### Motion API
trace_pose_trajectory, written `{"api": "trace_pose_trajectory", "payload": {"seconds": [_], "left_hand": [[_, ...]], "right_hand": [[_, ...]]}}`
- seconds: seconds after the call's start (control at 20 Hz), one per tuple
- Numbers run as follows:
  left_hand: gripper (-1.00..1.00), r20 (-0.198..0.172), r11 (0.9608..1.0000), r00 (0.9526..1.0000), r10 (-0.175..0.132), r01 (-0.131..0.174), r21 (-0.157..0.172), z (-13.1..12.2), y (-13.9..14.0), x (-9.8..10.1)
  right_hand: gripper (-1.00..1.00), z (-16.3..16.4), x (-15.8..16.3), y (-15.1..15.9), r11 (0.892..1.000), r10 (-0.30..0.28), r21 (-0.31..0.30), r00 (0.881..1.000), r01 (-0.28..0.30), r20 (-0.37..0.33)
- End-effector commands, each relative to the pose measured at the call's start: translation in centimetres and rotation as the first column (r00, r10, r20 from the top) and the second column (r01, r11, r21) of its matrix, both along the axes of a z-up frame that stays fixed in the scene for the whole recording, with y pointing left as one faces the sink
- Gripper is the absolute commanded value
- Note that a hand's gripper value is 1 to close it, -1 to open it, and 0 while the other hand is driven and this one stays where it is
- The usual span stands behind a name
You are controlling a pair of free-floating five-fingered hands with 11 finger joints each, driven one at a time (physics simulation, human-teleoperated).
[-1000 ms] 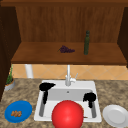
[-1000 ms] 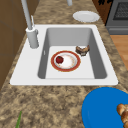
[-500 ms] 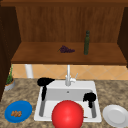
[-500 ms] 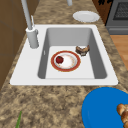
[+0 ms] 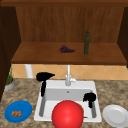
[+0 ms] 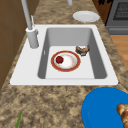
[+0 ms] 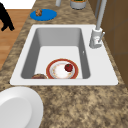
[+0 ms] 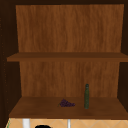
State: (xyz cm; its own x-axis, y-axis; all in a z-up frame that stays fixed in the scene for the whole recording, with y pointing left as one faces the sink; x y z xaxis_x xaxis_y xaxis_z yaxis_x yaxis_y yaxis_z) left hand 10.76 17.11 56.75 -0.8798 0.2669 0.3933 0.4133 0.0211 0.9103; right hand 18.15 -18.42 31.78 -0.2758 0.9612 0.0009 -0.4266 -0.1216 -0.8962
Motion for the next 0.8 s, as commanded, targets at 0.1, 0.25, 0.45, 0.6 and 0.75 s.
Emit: {"api": "trace_pose_trajectory", "payload": {"seconds": [0.1,0.25,0.45,0.6,0.75], "left_hand": [[-1.00,0.046,1.0000,0.9989,-0.003,0.003,0.000,3.7,-0.6,-1.6],[-1.00,0.041,1.0000,0.9991,-0.003,0.003,-0.001,5.7,-0.7,-2.2],[-1.00,0.038,1.0000,0.9993,-0.004,0.004,-0.001,8.2,-0.9,-3.0],[-1.00,0.029,1.0000,0.9996,-0.005,0.005,0.000,9.7,-0.9,-3.4],[-1.00,0.028,1.0000,0.9996,-0.007,0.007,-0.003,11.4,-1.1,-3.7]], "right_hand": [[0.00,0.0,0.0,0.0,1.000,0.000,0.000,1.000,0.000,0.000],[0.00,0.0,0.0,0.0,1.000,0.000,0.000,1.000,0.000,0.000],[0.00,0.0,0.0,0.0,1.000,0.000,0.000,1.000,0.000,0.000],[0.00,0.0,0.0,0.0,1.000,0.000,0.000,1.000,0.000,0.000],[0.00,0.0,0.0,0.0,1.000,0.000,0.000,1.000,0.000,0.000]]}}
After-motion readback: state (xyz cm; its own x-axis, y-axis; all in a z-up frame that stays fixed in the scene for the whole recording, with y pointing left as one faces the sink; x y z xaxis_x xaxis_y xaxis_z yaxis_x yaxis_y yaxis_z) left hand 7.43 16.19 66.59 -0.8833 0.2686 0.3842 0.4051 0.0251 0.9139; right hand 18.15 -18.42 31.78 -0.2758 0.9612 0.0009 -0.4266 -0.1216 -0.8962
